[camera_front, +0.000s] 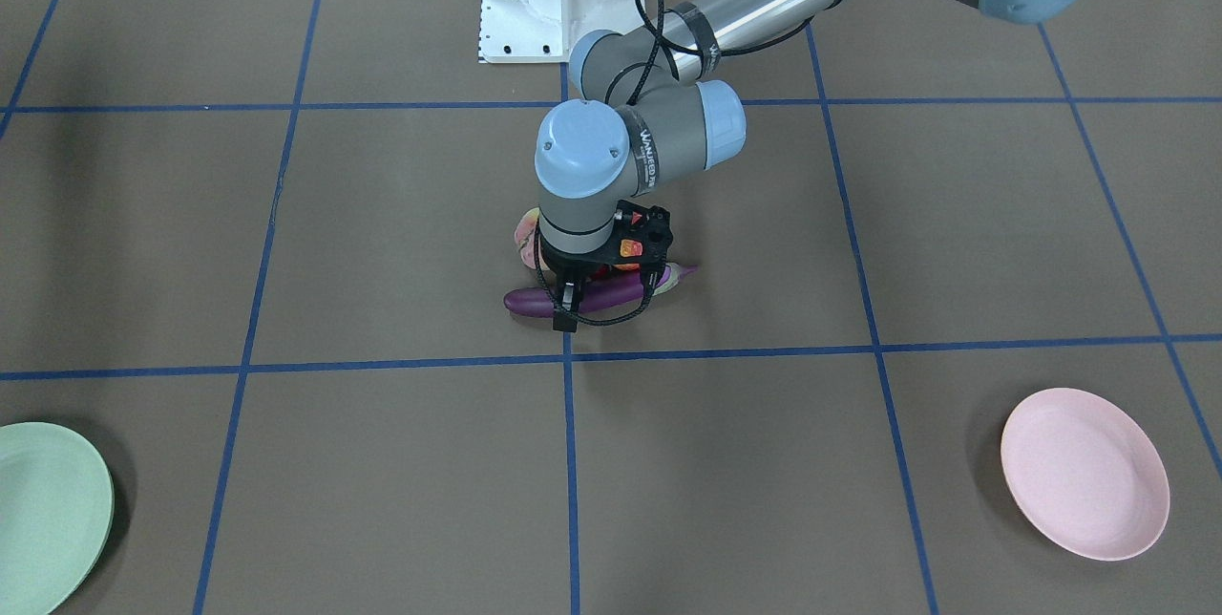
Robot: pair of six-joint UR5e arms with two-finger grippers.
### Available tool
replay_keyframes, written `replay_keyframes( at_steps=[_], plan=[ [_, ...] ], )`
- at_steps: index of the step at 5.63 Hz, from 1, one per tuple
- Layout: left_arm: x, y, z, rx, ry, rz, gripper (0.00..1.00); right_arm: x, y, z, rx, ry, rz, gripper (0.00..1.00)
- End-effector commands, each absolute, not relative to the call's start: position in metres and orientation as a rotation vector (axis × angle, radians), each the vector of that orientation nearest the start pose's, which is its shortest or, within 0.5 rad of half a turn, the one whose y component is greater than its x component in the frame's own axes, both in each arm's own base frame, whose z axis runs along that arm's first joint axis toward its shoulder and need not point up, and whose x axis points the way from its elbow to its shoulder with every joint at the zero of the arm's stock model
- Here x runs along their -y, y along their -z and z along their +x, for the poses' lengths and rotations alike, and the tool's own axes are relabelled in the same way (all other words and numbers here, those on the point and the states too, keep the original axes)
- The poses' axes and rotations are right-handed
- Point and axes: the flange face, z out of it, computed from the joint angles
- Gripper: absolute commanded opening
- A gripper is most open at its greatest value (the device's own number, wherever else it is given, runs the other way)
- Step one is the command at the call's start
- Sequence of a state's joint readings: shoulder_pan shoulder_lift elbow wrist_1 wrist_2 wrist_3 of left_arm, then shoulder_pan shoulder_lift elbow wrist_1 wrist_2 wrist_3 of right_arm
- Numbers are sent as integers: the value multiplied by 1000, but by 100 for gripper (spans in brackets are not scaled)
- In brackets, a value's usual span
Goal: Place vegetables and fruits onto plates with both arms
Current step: 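Lower the left gripper and grasp the purple eggplant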
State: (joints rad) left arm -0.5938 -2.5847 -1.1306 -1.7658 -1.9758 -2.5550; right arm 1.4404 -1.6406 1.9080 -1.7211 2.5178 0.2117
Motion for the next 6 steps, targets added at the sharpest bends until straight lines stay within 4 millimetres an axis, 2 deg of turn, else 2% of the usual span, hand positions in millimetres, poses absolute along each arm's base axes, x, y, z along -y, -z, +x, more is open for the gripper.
replay_keyframes(
  at_steps=[1,3,4,6],
  plan=[
    [540,-176,632,-727,1306,-561,82,457,-531,-7,951,-21,-58,100],
    [535,-184,636,-716,1302,-564,82,457,-531,-7,950,-23,-61,100],
    [535,-184,636,-714,1303,-562,78,456,-531,-7,950,-23,-61,100],
    [536,-185,636,-717,1309,-554,63,454,-534,-7,950,-26,-66,100]
  ],
)
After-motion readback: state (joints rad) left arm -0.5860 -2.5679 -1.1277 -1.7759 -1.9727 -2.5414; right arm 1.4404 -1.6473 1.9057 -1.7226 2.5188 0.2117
